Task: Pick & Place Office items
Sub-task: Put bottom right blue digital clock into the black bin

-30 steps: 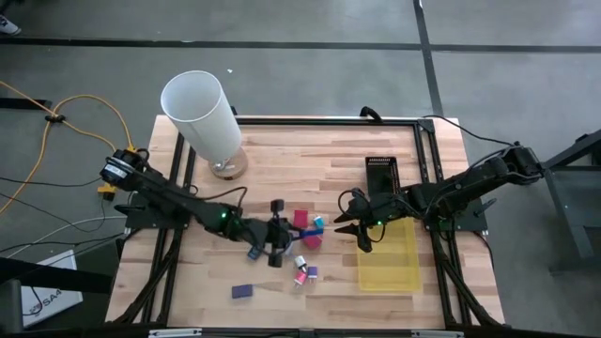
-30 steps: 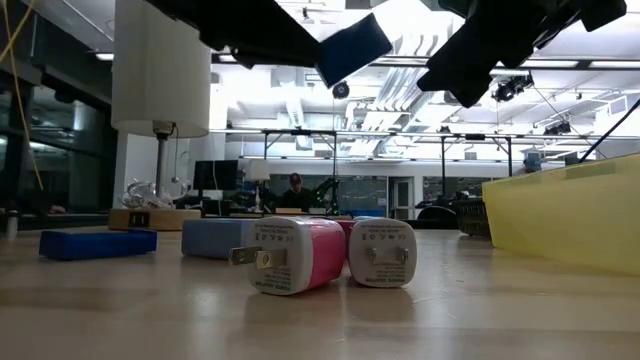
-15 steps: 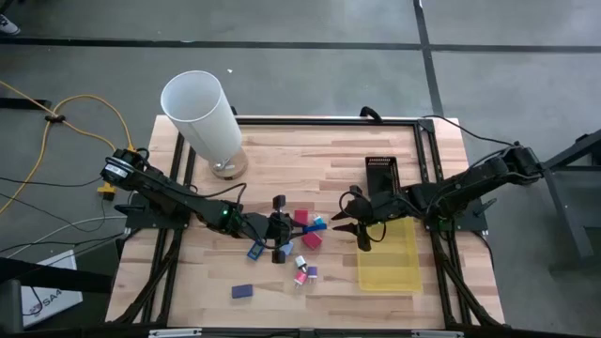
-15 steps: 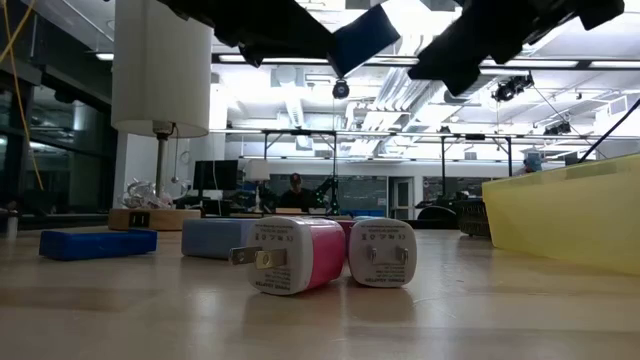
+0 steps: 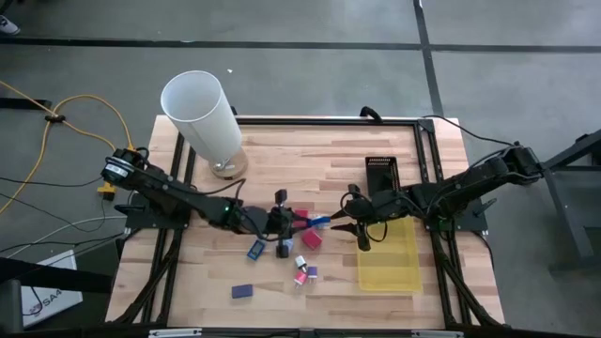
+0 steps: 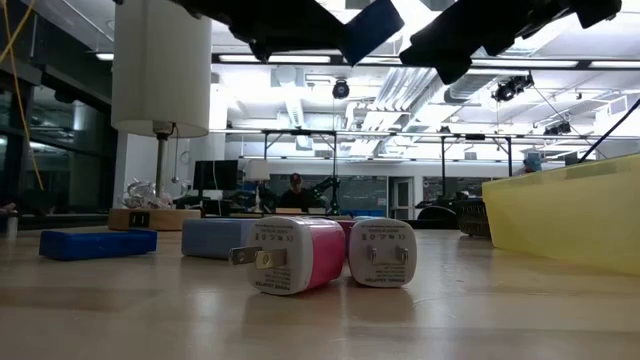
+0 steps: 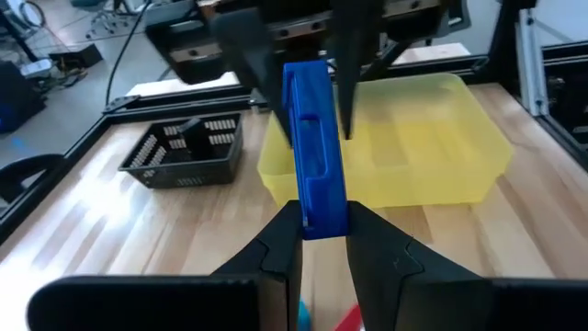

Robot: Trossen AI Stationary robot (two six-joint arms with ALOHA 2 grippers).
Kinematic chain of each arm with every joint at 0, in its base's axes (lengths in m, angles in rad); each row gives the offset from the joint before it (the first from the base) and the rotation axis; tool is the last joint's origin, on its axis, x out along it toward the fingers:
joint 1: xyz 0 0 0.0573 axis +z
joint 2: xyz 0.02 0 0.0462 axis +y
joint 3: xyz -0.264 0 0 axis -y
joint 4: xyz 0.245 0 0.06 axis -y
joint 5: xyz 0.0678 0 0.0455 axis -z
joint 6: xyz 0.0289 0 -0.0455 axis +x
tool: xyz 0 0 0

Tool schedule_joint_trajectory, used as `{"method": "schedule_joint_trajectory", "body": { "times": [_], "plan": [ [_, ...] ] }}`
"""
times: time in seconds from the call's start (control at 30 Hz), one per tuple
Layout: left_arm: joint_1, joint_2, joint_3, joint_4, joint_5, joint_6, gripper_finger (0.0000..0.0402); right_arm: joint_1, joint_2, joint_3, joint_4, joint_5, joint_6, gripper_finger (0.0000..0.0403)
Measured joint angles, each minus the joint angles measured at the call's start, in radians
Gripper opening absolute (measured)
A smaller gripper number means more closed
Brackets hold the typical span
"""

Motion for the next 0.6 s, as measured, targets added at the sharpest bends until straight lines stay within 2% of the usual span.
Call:
{"method": "schedule_joint_trajectory", "body": {
  "times": [0.3,0.6],
  "plan": [
    [0.031,0.000,0.000,0.032,0.091,-0.002,0.0062,0.000,0.000,0.000,0.042,0.001,-0.026,0.0118],
    [0.031,0.000,0.000,0.045,0.091,0.014,0.0062,0.000,0.000,0.000,0.047,0.052,-0.027,0.0118]
  ]
}}
